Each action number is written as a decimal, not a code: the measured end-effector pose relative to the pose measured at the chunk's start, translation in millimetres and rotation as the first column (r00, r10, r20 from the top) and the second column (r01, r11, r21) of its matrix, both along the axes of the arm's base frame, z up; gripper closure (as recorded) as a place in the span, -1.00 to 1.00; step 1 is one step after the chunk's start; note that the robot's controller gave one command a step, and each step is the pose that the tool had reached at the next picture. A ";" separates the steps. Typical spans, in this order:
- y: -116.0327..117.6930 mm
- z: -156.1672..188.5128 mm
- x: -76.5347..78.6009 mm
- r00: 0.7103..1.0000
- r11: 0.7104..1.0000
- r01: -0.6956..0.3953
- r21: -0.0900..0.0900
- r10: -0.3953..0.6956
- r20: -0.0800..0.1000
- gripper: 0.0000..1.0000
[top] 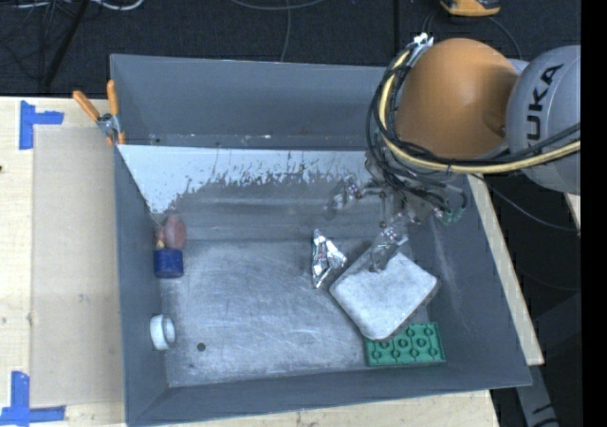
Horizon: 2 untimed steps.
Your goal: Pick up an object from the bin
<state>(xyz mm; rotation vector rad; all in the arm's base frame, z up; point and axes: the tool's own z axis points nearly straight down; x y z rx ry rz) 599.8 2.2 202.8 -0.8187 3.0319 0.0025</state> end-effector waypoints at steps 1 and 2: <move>7.8 -110.7 3.5 0.998 0.998 0.061 0.001 -0.061 0.006 -1.00; 6.1 -114.0 1.9 0.998 0.998 0.066 0.000 -0.066 0.000 1.00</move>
Offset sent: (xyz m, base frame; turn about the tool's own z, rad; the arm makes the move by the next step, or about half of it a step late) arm 0.0019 0.0062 -0.1328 0.0652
